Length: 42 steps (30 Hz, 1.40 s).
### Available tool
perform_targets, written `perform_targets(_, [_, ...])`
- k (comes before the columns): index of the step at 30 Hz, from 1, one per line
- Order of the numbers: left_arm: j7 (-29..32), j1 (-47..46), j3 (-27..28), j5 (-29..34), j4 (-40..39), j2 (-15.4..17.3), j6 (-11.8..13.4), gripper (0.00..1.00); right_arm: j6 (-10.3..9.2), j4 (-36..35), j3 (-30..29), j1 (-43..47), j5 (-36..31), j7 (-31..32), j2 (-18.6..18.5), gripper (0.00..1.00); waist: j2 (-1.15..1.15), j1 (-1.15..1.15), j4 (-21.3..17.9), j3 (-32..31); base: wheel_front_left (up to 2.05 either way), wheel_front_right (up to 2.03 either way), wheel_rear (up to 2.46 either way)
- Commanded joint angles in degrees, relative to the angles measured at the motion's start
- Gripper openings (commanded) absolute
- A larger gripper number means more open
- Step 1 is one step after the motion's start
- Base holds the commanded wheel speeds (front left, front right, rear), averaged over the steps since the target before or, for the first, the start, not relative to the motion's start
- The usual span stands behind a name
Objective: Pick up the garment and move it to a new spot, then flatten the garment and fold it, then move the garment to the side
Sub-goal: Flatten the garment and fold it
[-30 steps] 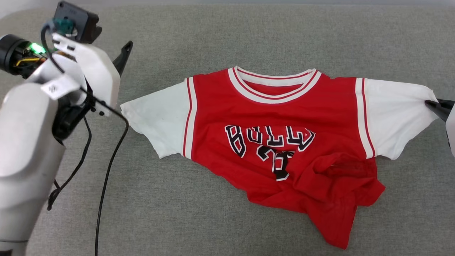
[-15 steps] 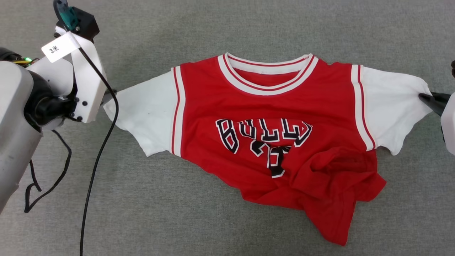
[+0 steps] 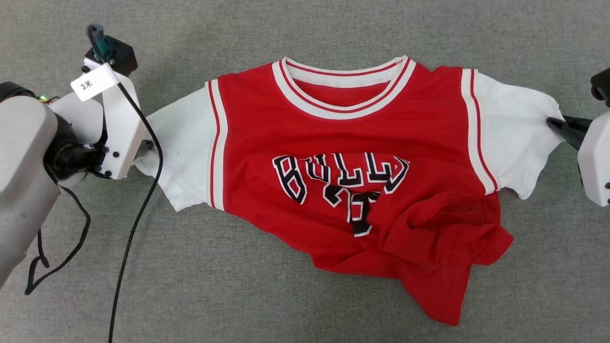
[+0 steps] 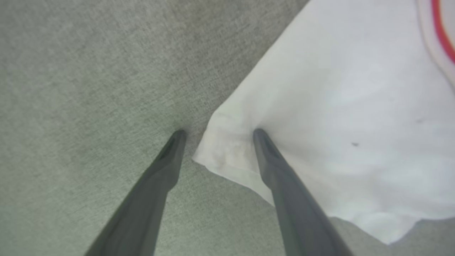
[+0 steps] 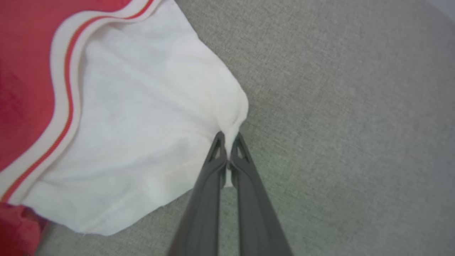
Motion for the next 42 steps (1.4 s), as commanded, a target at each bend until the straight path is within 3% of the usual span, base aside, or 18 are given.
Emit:
perform_targets(1, [1.0,4.5,-3.8,-0.4,2.5,-1.1,0.0,1.00,-0.08,-0.2,0.1,-0.9,0.2,-0.4,0.2,0.00,0.00,0.01,-0.1,0.1,0.00,0.00,0.00])
perform_targets(2, [0.6,4.8,-4.4,-0.7,2.7,-1.1,0.0,0.97,-0.08,-0.2,0.2,-1.0,0.2,-0.5,0.2,0.00,0.00,0.01,-0.1,0.2,0.00,0.00,0.00])
perform_targets(3, [0.0,4.8,-4.6,-1.4,2.9,-1.3,0.0,0.26,-0.08,-0.1,0.2,-1.1,0.3,-0.6,0.2,0.00,0.00,0.01,0.0,0.2,0.00,0.00,0.00])
perform_targets(4, [-0.4,4.9,-4.7,-2.0,3.1,-1.6,0.0,0.00,-0.08,0.0,0.1,-1.2,0.5,-0.7,0.3,0.00,0.00,0.01,0.1,0.1,0.00,0.00,0.00])
perform_targets(10, [-6.9,1.7,-4.7,-2.2,2.3,-0.9,0.0,0.00,-0.08,0.6,0.1,-1.3,0.0,-2.7,-0.1,0.00,0.00,0.01,1.3,-2.3,0.00,0.00,0.00])
perform_targets(19, [-21.7,-1.2,-5.0,-0.6,-2.6,2.2,0.0,0.00,-0.08,1.2,0.1,-0.2,-0.4,-8.8,-1.4,0.00,0.00,0.01,3.3,-10.1,0.00,0.00,0.00])
perform_targets(28, [-29.8,-3.7,-3.4,1.0,-7.4,4.6,0.3,0.00,-0.08,-1.1,-0.8,-1.4,-0.6,-11.5,-3.8,0.00,0.00,0.01,3.9,-15.1,0.00,0.00,0.00])
perform_targets(35, [-33.3,-8.5,-0.5,2.7,-11.0,5.2,1.9,0.00,-0.08,-5.1,-2.0,-6.2,-3.2,-12.1,-5.7,0.00,0.00,0.01,3.2,-15.1,0.00,0.00,0.00])
perform_targets(42, [-36.0,-16.9,2.4,5.3,-10.7,2.9,3.1,0.00,-0.08,-5.2,-2.4,-16.5,-7.1,-12.0,-5.1,0.00,0.00,0.01,2.1,-11.2,0.00,0.00,0.00])
